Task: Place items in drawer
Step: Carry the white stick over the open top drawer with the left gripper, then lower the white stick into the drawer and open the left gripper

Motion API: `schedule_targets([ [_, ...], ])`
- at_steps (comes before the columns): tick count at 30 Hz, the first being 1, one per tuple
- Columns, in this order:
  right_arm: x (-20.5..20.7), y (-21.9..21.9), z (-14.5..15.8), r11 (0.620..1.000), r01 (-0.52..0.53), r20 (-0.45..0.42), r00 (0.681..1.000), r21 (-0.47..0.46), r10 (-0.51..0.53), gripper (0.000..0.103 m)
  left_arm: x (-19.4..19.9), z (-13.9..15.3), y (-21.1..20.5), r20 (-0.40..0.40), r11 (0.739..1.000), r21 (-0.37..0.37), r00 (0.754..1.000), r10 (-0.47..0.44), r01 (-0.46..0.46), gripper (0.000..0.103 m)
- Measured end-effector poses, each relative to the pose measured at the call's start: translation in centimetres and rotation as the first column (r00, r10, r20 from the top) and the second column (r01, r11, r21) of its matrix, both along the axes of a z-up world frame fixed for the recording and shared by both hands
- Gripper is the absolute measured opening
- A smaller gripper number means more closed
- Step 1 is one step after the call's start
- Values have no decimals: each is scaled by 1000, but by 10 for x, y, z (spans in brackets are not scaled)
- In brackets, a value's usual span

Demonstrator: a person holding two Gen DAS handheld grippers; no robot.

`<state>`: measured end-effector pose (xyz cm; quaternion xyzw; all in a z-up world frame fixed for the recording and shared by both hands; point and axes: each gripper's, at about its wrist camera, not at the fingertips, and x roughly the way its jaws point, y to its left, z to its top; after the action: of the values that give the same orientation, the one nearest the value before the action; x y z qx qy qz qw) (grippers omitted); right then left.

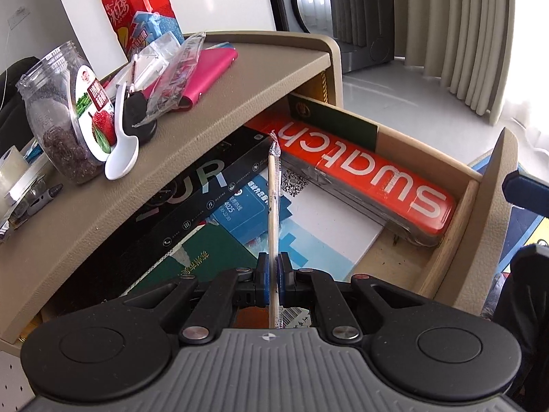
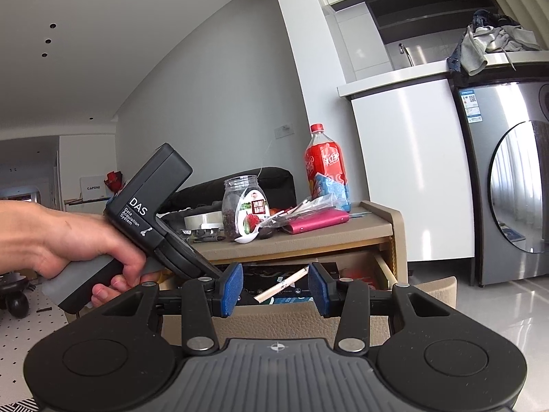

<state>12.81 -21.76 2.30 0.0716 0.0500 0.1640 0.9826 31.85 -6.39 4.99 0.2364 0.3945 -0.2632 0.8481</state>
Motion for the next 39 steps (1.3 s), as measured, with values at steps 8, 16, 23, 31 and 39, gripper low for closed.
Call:
schedule_targets([
  [8, 0, 3, -2, 1000, -5, 5, 1000, -21, 5, 46, 4, -2, 1, -29, 1000, 5, 1000, -10, 10, 6],
  [16, 0, 5, -2, 999, -14, 6, 1000, -31, 14, 46, 7, -5, 3, -54, 1000, 1, 999, 4, -4, 6],
  [23, 1, 5, -2, 999, -5, 6, 1000, -33, 6, 46, 8, 0, 13, -42, 997, -63, 998, 51, -53, 7],
  [31, 4, 3, -4, 999, 11, -1, 1000, -42, -11, 46, 6, 1, 9, -34, 998, -47, 999, 41, -42, 9],
  [39, 7, 0, -4, 999, 33, -3, 999, -40, -33, 51, 4, 5, 15, -19, 994, -92, 998, 53, -55, 21],
])
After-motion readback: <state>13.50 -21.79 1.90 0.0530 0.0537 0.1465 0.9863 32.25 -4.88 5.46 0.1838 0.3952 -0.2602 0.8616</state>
